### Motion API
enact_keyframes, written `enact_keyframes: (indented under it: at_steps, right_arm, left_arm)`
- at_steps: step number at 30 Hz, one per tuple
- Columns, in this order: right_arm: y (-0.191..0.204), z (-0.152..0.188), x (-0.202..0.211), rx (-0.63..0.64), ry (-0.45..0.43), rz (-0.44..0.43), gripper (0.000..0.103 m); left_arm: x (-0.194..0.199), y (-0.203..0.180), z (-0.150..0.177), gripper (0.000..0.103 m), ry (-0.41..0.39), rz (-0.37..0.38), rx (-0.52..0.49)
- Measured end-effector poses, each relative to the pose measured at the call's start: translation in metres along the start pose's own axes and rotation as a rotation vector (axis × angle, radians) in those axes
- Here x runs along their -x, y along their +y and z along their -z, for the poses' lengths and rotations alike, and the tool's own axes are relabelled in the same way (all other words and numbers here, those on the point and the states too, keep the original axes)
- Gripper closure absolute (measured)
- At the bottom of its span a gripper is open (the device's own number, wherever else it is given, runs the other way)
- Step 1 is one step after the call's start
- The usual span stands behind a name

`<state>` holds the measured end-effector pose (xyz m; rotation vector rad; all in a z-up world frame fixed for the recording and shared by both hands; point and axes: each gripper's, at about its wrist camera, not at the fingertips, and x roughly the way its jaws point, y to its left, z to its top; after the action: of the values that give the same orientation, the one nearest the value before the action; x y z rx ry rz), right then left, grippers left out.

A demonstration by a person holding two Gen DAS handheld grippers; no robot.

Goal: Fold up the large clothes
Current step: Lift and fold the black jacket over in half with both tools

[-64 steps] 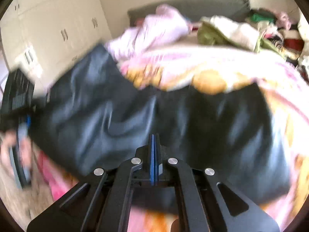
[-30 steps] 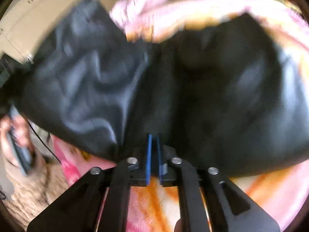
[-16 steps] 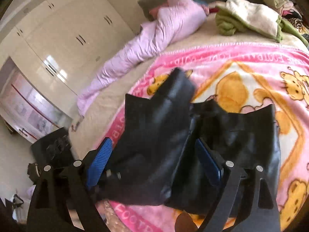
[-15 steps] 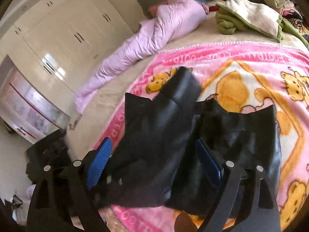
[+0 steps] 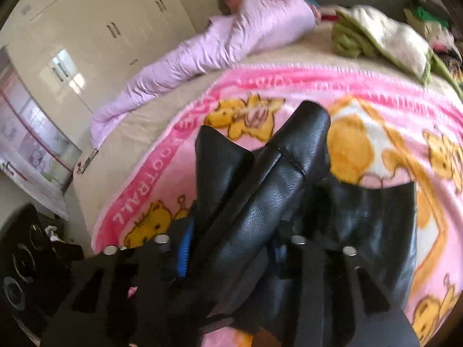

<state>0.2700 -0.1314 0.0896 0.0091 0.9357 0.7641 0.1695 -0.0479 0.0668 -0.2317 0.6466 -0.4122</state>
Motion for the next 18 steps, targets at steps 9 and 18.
enact_keyframes:
  at_steps: [9,18]
  right_arm:
    - [-0.052,0.020,0.031,-0.041,-0.125,0.009,0.084]
    - [-0.141,0.043,0.045,-0.175,-0.168,-0.040,0.084]
  left_arm:
    - [0.044,-0.018,0.007,0.028,-0.090,0.099,-0.028]
    - [0.012,0.047,0.009,0.021,-0.054,-0.049,0.160]
